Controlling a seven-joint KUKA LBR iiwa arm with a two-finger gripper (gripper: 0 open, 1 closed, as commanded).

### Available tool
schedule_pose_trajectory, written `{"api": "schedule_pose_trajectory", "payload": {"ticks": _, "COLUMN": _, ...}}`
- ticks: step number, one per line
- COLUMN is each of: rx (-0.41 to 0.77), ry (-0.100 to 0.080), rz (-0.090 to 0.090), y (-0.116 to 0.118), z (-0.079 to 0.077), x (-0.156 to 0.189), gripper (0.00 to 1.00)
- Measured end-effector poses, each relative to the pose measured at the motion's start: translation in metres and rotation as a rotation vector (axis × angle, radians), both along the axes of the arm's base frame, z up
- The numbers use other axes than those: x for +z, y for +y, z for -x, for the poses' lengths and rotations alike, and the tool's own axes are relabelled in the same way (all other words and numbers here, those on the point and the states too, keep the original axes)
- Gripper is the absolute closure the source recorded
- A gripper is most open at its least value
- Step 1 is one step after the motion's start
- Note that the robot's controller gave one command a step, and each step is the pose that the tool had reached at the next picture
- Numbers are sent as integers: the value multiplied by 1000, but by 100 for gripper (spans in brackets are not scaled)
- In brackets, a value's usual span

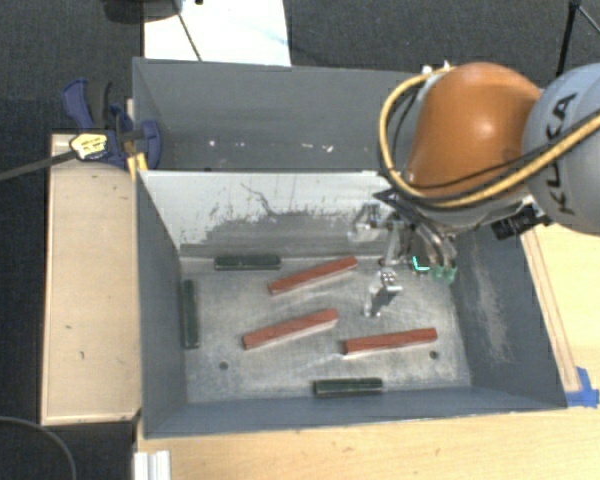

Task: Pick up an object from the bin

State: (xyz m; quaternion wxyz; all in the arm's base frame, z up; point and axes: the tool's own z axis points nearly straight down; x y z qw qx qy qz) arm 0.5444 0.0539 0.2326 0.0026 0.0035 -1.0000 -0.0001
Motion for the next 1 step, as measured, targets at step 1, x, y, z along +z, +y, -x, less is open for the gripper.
{"api": "schedule_pose_trajectory", "payload": {"ticks": 1, "rx": -2, "ry": -8, "rz": -1, "y": 0, "z": -2, "x": 4, "gripper": 0}}
